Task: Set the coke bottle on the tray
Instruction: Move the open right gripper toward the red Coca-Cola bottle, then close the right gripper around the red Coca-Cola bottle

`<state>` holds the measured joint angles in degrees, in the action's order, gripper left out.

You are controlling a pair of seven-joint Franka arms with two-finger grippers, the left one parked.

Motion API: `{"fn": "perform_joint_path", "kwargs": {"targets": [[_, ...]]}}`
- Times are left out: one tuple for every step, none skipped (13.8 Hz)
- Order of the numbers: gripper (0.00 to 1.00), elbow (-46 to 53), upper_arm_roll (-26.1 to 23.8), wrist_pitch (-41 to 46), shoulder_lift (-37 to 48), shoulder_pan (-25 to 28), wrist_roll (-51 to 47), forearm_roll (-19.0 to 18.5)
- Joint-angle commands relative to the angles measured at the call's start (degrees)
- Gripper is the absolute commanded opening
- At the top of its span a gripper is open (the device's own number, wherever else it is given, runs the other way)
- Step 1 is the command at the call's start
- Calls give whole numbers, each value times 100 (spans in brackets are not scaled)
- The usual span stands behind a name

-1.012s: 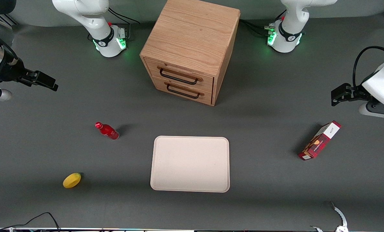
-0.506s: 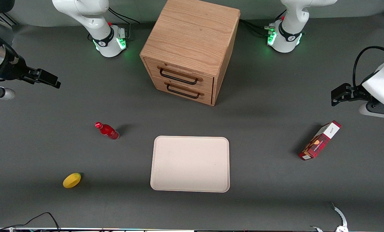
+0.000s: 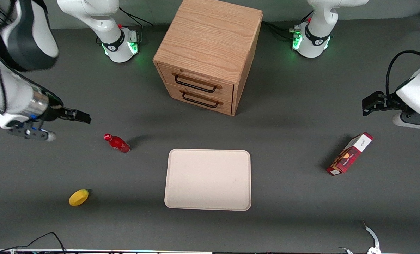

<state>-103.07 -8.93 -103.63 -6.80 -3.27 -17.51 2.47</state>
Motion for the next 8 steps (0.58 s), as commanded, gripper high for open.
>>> {"fn": "perform_joint_path", "kwargs": {"targets": [[100,-835,23,-1251,-136,63,-24,61],[100,-1038,23,-1613,-259,98,-24,52],[100,-1153,23,-1878,-364,98,-24,52],[100,-1372,23,-2220,-409,98,-24,52],[100,-1548,23,-2528,-470,107,-24,52],[100,-1637,23,-2696,-532,107,-24,52],[100,-1663,23,-2715,-550,107,-24,52],[98,-1681,23,-2715,-550,107,-24,43]]}}
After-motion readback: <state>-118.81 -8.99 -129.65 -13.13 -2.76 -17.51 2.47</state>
